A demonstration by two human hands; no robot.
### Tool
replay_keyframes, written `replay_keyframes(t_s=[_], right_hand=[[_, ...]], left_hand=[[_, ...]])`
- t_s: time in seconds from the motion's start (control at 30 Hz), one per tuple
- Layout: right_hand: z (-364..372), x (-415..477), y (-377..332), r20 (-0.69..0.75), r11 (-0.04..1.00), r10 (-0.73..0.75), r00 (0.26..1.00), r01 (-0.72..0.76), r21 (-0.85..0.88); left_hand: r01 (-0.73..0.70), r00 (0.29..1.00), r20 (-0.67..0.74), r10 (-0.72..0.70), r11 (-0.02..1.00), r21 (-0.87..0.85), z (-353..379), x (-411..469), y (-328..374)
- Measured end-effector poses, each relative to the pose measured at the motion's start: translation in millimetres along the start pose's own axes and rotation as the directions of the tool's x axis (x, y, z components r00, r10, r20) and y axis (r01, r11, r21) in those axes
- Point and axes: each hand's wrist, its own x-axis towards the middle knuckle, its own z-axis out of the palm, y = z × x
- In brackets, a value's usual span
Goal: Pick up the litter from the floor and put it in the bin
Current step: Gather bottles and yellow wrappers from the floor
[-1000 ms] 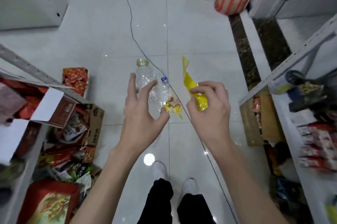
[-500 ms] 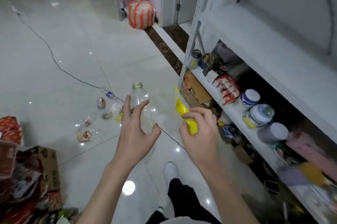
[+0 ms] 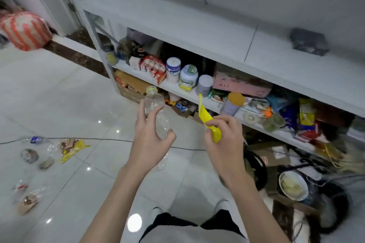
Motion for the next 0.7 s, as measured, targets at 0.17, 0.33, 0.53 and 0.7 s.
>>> replay_keyframes(t_s=[0.17, 0.33, 0.53, 0.7], right_hand=[[-81, -14, 91, -0.088, 0.983, 0.18, 0.98, -0.182, -0.012], [-165, -22, 198, -0.193, 0.933, 0.339, 0.921, -0.355, -0.052], [-201, -40, 294, -0.211, 0.871, 0.464, 0.86, -0.487, -0.065], [-172, -56, 362, -0.191, 0.809, 0.566, 0.802, -0.585, -0.059]], left_hand=[[-0.13, 0.979, 0.152, 0.134, 0.991, -0.033, 109, -4, 67], [-0.124, 0.929, 0.338, 0.149, 0.988, -0.096, 230, -22, 134], [-0.067, 0.864, 0.492, 0.106, 0.993, -0.096, 342, -34, 156], [0.058, 0.825, 0.565, -0.002, 0.995, -0.081, 420, -39, 116]])
